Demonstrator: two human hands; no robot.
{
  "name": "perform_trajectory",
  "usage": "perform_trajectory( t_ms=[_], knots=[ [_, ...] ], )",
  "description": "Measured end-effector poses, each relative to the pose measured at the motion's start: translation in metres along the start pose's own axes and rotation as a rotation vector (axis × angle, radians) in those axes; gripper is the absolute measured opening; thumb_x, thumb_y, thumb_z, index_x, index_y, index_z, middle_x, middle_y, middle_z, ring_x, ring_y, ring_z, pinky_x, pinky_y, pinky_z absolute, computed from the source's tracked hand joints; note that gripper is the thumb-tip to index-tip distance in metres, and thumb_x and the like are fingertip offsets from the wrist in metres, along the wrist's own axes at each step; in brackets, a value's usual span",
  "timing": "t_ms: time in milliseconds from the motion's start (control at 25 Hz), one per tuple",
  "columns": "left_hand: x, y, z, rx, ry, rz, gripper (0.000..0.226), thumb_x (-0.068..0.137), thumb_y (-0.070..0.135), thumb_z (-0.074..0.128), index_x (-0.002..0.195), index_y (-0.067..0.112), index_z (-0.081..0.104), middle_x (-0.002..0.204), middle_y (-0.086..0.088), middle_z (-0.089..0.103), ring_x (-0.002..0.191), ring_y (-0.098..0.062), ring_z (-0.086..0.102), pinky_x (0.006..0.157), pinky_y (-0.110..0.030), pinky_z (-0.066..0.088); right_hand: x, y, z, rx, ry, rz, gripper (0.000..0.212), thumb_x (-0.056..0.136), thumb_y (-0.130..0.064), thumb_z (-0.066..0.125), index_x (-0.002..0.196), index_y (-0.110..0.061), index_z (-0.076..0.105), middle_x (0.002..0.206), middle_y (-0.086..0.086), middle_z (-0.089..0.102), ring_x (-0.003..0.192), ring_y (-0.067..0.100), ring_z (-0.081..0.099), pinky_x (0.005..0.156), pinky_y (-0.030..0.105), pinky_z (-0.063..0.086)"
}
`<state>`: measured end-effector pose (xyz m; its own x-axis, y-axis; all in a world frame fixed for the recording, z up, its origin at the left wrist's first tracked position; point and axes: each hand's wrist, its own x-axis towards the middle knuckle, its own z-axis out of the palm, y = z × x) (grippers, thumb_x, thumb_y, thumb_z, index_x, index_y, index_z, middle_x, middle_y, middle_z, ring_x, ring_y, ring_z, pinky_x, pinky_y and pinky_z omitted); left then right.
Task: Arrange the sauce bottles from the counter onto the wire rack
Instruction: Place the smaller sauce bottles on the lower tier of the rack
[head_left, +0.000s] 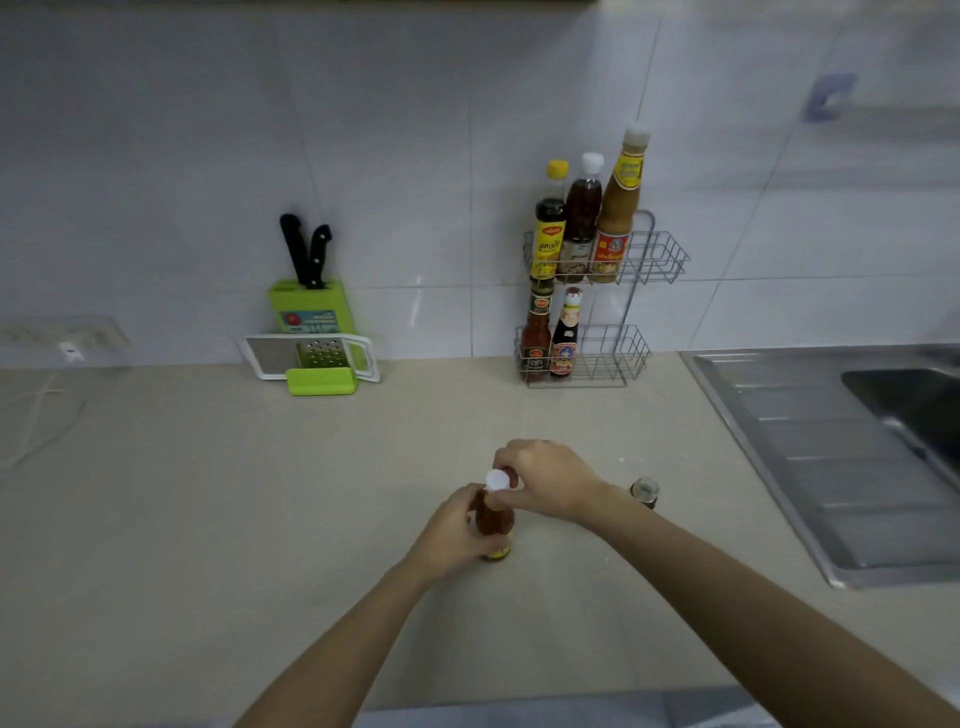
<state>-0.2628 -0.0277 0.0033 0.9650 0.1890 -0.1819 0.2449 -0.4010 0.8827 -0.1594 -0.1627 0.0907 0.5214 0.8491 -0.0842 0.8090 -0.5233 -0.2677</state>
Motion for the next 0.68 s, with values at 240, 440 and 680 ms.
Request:
perform_trajectory(
  t_ms=[240,440,680],
  knots=[
    [0.0,0.003,0.007,-0.185,0.081,0.005,0.047,0.077,0.021,0.078,0.121,0.017,0.062,0.117,0.0,0.068,0.107,-0.012,0.063,0.09,-0.02,0.05,0.003,0.007,-0.017,0.091,-0.007,0.061,0.038,0.085,-0.049,0.06,0.106,-0.018,0.067,0.102,0.002,0.066,0.089,0.02,0.057,0.077,0.036,0.047],
    [0.015,0.041,-0.016,-0.218,-0.02,0.073,0.05,0.082,0.026,0.073,0.129,0.017,0.059,0.123,0.002,0.065,0.108,-0.009,0.059,0.082,-0.012,0.049,0.017,0.021,-0.075,0.117,-0.067,-0.027,0.036,0.086,-0.044,0.062,0.109,-0.018,0.069,0.108,0.002,0.061,0.083,0.013,0.051,0.074,0.031,0.042],
    [0.036,0.091,-0.029,-0.295,-0.12,0.185,0.038,0.085,0.025,0.069,0.123,0.021,0.063,0.12,0.002,0.068,0.116,-0.018,0.059,0.092,-0.022,0.05,0.023,0.034,-0.143,0.008,-0.139,-0.127,0.033,0.091,-0.04,0.057,0.114,-0.017,0.067,0.108,0.0,0.058,0.095,0.016,0.054,0.081,0.032,0.046]
  ],
)
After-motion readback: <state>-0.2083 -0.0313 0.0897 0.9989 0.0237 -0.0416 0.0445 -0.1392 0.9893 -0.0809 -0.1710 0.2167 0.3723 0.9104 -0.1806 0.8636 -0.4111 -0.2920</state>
